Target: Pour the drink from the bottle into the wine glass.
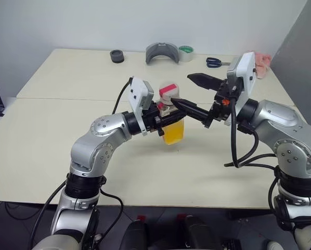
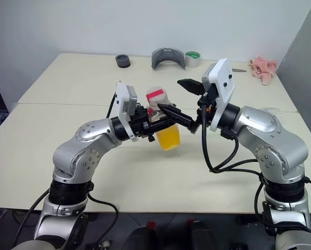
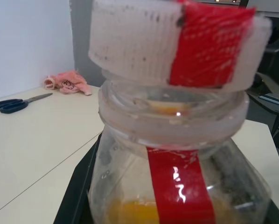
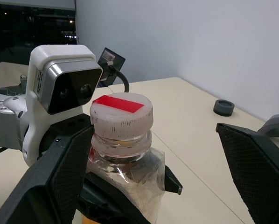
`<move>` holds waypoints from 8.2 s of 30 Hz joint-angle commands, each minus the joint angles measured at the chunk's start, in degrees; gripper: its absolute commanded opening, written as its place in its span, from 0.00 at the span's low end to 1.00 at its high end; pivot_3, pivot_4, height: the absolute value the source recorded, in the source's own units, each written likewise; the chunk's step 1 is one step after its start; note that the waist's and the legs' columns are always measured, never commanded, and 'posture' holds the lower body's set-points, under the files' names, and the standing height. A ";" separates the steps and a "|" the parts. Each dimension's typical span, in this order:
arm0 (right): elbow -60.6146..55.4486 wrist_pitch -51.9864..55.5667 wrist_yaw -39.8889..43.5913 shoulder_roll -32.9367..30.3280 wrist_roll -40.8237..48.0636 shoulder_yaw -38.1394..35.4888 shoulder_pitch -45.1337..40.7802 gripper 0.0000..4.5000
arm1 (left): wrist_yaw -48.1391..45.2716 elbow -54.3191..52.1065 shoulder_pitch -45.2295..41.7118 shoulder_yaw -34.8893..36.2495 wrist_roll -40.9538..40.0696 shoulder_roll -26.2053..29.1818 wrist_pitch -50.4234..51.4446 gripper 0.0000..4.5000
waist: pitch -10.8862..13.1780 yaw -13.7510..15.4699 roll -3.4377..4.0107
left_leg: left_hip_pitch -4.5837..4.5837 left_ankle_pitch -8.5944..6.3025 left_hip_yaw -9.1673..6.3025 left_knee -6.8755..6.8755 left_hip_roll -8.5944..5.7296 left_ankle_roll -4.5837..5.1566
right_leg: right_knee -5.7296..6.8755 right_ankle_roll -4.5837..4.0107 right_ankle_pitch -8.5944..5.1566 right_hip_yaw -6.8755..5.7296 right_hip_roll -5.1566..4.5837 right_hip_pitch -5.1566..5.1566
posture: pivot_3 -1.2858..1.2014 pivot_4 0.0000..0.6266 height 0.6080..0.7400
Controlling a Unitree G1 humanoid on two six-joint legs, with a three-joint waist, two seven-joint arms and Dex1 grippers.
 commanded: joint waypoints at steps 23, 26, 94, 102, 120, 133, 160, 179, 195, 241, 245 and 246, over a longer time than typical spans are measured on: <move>-3.61 0.62 -1.51 1.92 4.53 -0.78 -1.63 0.99 | -0.48 -2.31 -1.13 0.40 -0.70 -0.17 -0.85 0.42 | 0.00 0.01 0.00 | 0.00 0.00 -0.01 0.00 0.00 0.00 | 0.00 0.00 0.00 -0.01 0.00 0.00 | 0.52 0.24 1.00; -2.59 0.00 -1.82 3.10 3.46 0.42 -2.63 0.99 | -0.55 -2.17 -1.38 0.27 -0.66 -0.30 -0.93 0.42 | 0.00 -0.05 0.00 | 0.00 0.00 0.00 0.00 0.01 0.00 | 0.01 0.00 0.00 0.00 0.00 0.00 | 0.52 0.24 1.00; 3.08 -3.88 2.54 5.54 -0.23 1.38 -7.34 0.39 | -0.39 -3.54 -0.93 0.61 -1.07 0.03 0.02 0.42 | 0.00 -0.01 0.00 | 0.00 0.00 -0.01 0.00 0.02 0.00 | 0.03 -0.01 0.00 -0.02 -0.01 -0.01 | 0.52 0.24 1.00; 2.37 -0.13 -0.30 3.12 1.75 -3.23 -6.33 0.39 | -0.36 -4.08 -0.42 0.65 -1.12 0.15 0.03 0.42 | 0.00 0.01 0.00 | 0.00 0.00 -0.01 0.00 0.01 0.00 | 0.03 0.00 0.00 -0.02 -0.02 -0.01 | 0.52 0.24 1.00; 0.15 -2.38 -21.52 1.89 -16.17 -5.92 12.28 0.39 | -0.93 -2.77 -1.04 0.32 -0.74 -0.43 -0.88 0.42 | 0.00 0.02 0.00 | 0.00 0.01 0.04 -0.01 -0.01 -0.03 | 0.02 0.01 0.00 0.08 0.01 -0.01 | 0.52 0.24 1.00; 11.42 -10.41 -26.62 10.57 -27.62 -4.84 28.03 0.39 | -0.76 -2.98 -1.19 0.20 -0.76 -0.73 -0.37 0.42 | -0.01 0.01 0.01 | 0.03 0.02 0.10 -0.02 -0.02 -0.03 | 0.00 0.01 -0.01 0.14 0.04 0.00 | 0.52 0.24 1.00; 8.00 -10.72 -15.89 5.32 -27.41 -6.30 25.08 0.99 | -0.75 -1.91 -2.24 0.30 -0.33 -0.40 -0.86 0.42 | -0.01 -0.06 0.02 | 0.05 0.01 0.13 -0.01 -0.09 -0.03 | 0.02 0.02 -0.01 0.16 0.06 0.01 | 0.52 0.24 1.00; 1.87 -3.57 17.67 -8.02 -0.11 -2.44 5.29 0.99 | 4.43 2.85 -2.12 3.04 5.43 1.57 -5.14 0.42 | -0.01 -0.02 0.01 | 0.10 0.00 -0.01 0.01 -0.02 0.01 | -0.03 0.01 0.00 0.05 0.07 0.12 | 0.52 0.24 1.00; 3.95 -2.52 12.38 -0.84 0.84 0.50 -0.50 0.99 | 21.53 23.21 -5.98 12.41 18.78 2.53 -17.61 0.42 | -0.01 0.15 0.00 | 0.05 0.00 0.01 0.02 -0.01 0.01 | 0.03 0.00 0.00 0.02 -0.02 0.05 | 0.52 0.24 1.00; 3.11 -1.82 10.16 -3.78 -0.80 -0.26 5.19 1.00 | 35.03 12.50 11.63 15.11 20.93 -5.05 -12.56 1.00 | -0.05 0.19 -0.05 | 0.03 0.00 -0.06 0.02 -0.03 0.00 | 0.15 -0.01 0.01 -0.10 -0.29 0.03 | 0.52 0.24 1.00; 0.75 -0.86 8.50 -4.40 -0.04 -1.01 7.85 1.00 | 36.86 6.16 15.30 15.34 20.53 -6.75 -8.62 1.00 | -0.06 0.18 -0.06 | 0.04 0.00 -0.06 0.04 -0.01 0.00 | 0.16 -0.01 0.01 -0.08 -0.20 0.06 | 0.52 0.24 1.00; 0.32 -0.51 7.97 -4.46 0.08 -1.30 8.47 1.00 | 36.97 4.27 16.42 15.18 20.39 -6.99 -7.47 1.00 | -0.06 0.13 -0.06 | 0.05 0.00 -0.06 0.04 -0.01 0.00 | 0.17 -0.01 0.01 -0.08 -0.17 0.06 | 0.52 0.24 1.00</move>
